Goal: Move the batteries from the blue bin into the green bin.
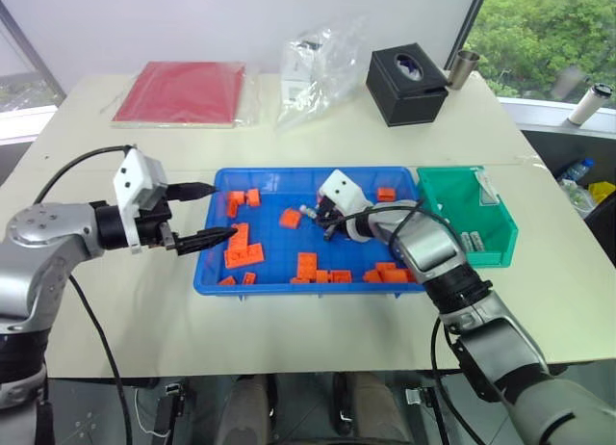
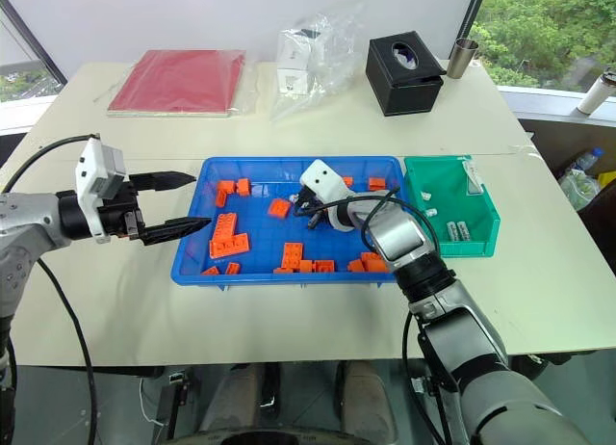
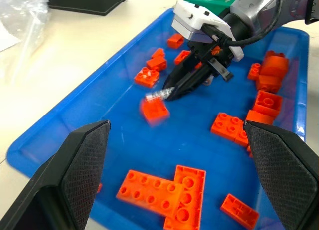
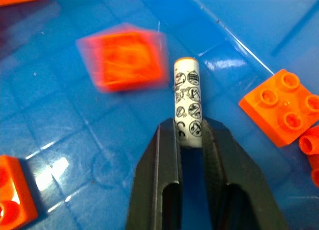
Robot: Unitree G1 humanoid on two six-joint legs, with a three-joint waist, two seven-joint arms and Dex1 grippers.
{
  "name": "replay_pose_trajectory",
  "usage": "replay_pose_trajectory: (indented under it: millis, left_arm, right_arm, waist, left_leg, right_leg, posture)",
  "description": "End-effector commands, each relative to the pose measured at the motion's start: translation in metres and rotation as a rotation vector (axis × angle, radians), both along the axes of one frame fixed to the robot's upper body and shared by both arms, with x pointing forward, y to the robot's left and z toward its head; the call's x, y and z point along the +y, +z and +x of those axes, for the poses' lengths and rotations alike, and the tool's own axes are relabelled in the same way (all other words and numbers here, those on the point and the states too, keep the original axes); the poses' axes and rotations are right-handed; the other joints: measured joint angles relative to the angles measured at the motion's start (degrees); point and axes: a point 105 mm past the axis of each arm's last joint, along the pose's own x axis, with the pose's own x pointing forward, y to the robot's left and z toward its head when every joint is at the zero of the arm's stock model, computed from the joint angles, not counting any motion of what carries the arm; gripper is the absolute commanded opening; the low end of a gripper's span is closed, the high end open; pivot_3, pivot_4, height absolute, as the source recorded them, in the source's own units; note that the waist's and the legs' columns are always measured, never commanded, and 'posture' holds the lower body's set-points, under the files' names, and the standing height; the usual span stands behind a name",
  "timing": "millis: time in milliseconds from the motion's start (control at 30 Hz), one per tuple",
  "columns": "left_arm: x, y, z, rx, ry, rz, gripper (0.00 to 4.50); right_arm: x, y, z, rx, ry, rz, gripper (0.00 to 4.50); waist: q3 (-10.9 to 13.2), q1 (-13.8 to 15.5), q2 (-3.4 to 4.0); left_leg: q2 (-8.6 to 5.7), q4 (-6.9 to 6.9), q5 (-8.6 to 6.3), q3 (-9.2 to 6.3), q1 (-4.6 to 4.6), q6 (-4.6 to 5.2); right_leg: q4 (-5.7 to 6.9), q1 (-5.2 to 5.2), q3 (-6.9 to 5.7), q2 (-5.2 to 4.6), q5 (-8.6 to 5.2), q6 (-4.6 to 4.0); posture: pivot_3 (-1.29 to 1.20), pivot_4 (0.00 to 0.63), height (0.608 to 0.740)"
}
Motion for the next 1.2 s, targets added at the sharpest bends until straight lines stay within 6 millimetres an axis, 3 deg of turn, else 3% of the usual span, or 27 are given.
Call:
replay_pose_trajectory:
  millis: [33,133,233,300,367,500,600,633,767,800,867,1000,1067,1200]
  left_arm:
    - [-0.004,0.009,0.0,-0.038,-0.027,-0.008,4.5]
    - [-0.008,0.006,-0.002,-0.026,-0.048,-0.012,4.5]
    - [-0.013,0.003,-0.007,-0.012,-0.079,-0.013,4.5]
    - [-0.018,0.002,-0.012,-0.006,-0.109,-0.013,4.5]
    - [-0.02,0.002,-0.015,-0.003,-0.129,-0.014,4.5]
    - [-0.025,0.0,-0.017,0.004,-0.162,-0.015,4.5]
    - [-0.028,-0.001,-0.016,0.01,-0.18,-0.015,4.5]
    - [-0.028,-0.002,-0.015,0.012,-0.185,-0.016,4.5]
    - [-0.033,-0.004,-0.012,0.014,-0.219,-0.006,4.5]
    - [-0.034,-0.004,-0.011,0.013,-0.227,-0.005,4.5]
    - [-0.035,-0.002,-0.01,0.01,-0.235,-0.004,4.5]
    - [-0.036,-0.001,-0.008,0.01,-0.246,0.003,4.5]
    - [-0.037,-0.002,-0.009,0.013,-0.255,0.008,4.5]
    - [-0.039,-0.003,-0.013,0.01,-0.269,0.017,4.5]
  right_arm:
    - [-0.009,0.003,-0.003,0.025,-0.026,0.016,0.05]
    - [-0.017,0.027,-0.007,-0.008,-0.028,0.07,0.05]
    - [-0.041,0.073,-0.012,-0.065,-0.064,0.172,0.05]
    - [-0.079,0.1,-0.016,-0.096,-0.155,0.202,0.05]
    - [-0.117,0.113,-0.022,-0.119,-0.255,0.188,0.05]
    - [-0.185,0.112,-0.041,-0.119,-0.445,0.074,0.05]
    - [-0.212,0.101,-0.054,-0.087,-0.529,0.026,0.05]
    - [-0.216,0.097,-0.057,-0.075,-0.547,0.023,0.55]
    - [-0.221,0.09,-0.06,-0.102,-0.54,-0.046,2.48]
    - [-0.22,0.094,-0.058,-0.124,-0.522,-0.065,2.73]
    - [-0.21,0.108,-0.053,-0.181,-0.43,-0.077,2.73]
    - [-0.157,0.133,-0.052,-0.211,-0.13,-0.009,2.73]
    - [-0.13,0.131,-0.057,-0.176,0.023,-0.012,2.73]
    - [-0.089,0.106,-0.06,-0.077,0.267,-0.076,2.73]
  waist:
    - [0.0,0.0,0.0]
    - [0.0,0.1,0.01]
    - [0.1,0.2,0.09]
    - [0.1,0.3,0.07]
    - [0.1,0.5,0.06]
    - [0.1,0.7,0.03]
    - [0.1,0.6,0.03]
    - [0.1,0.2,0.04]
    - [0.1,0.1,0.06]
    - [0.1,0.1,0.08]
    - [0.1,0.1,0.09]
    - [0.1,-0.1,0.08]
    - [0.1,0.0,0.07]
    - [0.1,0.1,0.06]
  left_leg:
    - [0.0,0.0,0.0,0.0,0.0,0.0]
    - [0.0,0.0,0.0,0.0,-0.03,0.0]
    - [-0.01,0.0,0.0,0.0,-0.09,0.0]
    - [-0.02,0.01,0.0,0.0,-0.1,0.0]
    - [-0.02,-0.01,0.0,-0.02,-0.11,0.0]
    - [-0.03,-0.04,-0.01,0.0,-0.06,0.0]
    - [-0.02,-0.05,-0.01,0.0,-0.03,0.0]
    - [-0.02,-0.05,-0.01,0.02,-0.03,0.0]
    - [-0.01,-0.04,-0.01,0.01,-0.01,0.01]
    - [-0.01,-0.03,-0.01,0.01,-0.02,0.01]
    - [-0.02,-0.02,-0.01,0.02,-0.03,0.01]
    - [-0.01,-0.03,-0.01,0.01,-0.03,0.01]
    - [0.01,-0.06,-0.01,-0.02,-0.03,0.01]
    - [0.01,-0.05,-0.01,-0.04,-0.06,0.01]
  right_leg:
    - [0.0,0.0,0.0,0.0,0.0,0.0]
    - [-0.01,0.0,0.0,0.0,0.0,0.0]
    - [-0.02,-0.04,0.0,-0.03,0.0,0.0]
    - [-0.02,-0.06,0.0,-0.05,0.0,0.0]
    - [-0.03,-0.05,-0.01,-0.06,0.0,0.0]
    - [-0.13,-0.03,-0.02,-0.05,-0.13,-0.22]
    - [-0.12,-0.02,-0.01,-0.02,-0.13,-0.22]
    - [-0.12,-0.03,0.01,-0.02,-0.13,-0.22]
    - [-0.07,-0.04,0.02,0.02,-0.04,-0.05]
    - [-0.07,-0.04,0.02,0.02,-0.02,-0.02]
    - [-0.09,-0.05,0.03,0.01,-0.03,-0.03]
    - [-0.09,-0.07,0.03,0.04,-0.04,-0.05]
    - [-0.09,-0.07,0.03,0.06,-0.03,-0.02]
    - [-0.1,-0.06,0.03,0.05,-0.04,-0.02]
  posture:
    - [0.0,0.15,0.736]
    - [0.0,0.15,0.736]
    - [0.0,0.15,0.736]
    - [0.0,0.15,0.736]
    - [0.0,0.15,0.736]
    - [0.0,0.15,0.736]
    - [0.0,0.15,0.736]
    - [0.0,0.15,0.736]
    - [0.0,0.15,0.736]
    - [0.0,0.15,0.736]
    - [0.0,0.15,0.736]
    - [0.0,0.15,0.736]
    - [0.0,0.15,0.736]
    - [0.0,0.15,0.736]
